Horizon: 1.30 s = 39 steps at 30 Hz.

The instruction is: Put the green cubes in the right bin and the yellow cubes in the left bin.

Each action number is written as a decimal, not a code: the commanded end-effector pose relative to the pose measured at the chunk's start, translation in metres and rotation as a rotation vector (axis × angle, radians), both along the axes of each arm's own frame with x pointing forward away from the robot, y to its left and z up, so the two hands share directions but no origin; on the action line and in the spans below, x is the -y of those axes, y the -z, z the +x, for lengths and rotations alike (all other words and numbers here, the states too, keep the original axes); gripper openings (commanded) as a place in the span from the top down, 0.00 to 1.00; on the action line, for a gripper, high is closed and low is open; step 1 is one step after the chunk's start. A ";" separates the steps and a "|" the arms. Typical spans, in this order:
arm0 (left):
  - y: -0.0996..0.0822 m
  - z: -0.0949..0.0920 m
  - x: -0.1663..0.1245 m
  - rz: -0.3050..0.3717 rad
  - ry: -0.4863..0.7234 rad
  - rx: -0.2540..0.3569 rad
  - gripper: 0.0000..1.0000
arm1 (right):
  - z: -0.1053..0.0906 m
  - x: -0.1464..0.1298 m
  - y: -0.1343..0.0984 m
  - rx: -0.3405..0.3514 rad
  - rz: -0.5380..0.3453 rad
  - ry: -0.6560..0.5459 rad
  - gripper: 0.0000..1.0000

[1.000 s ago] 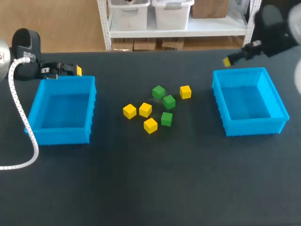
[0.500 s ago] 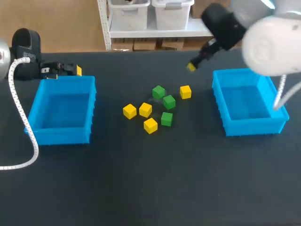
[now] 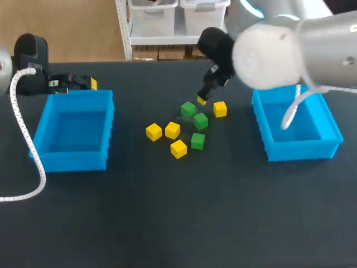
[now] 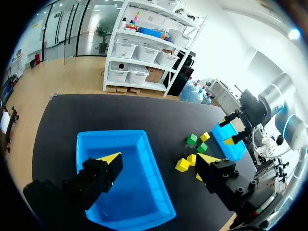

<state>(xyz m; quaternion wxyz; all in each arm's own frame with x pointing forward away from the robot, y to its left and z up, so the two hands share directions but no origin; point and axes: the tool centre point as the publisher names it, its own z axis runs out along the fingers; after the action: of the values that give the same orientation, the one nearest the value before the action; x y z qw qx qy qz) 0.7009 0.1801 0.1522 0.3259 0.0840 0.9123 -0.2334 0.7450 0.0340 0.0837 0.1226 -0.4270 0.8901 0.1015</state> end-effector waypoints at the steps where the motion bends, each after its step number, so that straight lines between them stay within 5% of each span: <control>1: 0.002 0.000 -0.003 -0.012 0.009 0.008 0.00 | 0.006 -0.014 0.017 -0.043 -0.072 0.026 0.00; 23: 0.002 0.000 -0.003 -0.012 0.009 0.008 0.00 | -0.011 -0.027 0.069 -0.131 -0.142 0.206 0.00; 39: 0.002 0.000 -0.003 -0.012 0.009 0.008 0.00 | -0.005 -0.028 0.094 -0.147 -0.177 0.252 0.00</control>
<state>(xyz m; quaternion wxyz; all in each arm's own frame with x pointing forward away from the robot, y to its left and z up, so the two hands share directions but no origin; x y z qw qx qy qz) 0.7009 0.1801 0.1522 0.3259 0.0840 0.9123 -0.2334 0.7362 0.0591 -0.0056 0.0337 -0.3131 0.9482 0.0429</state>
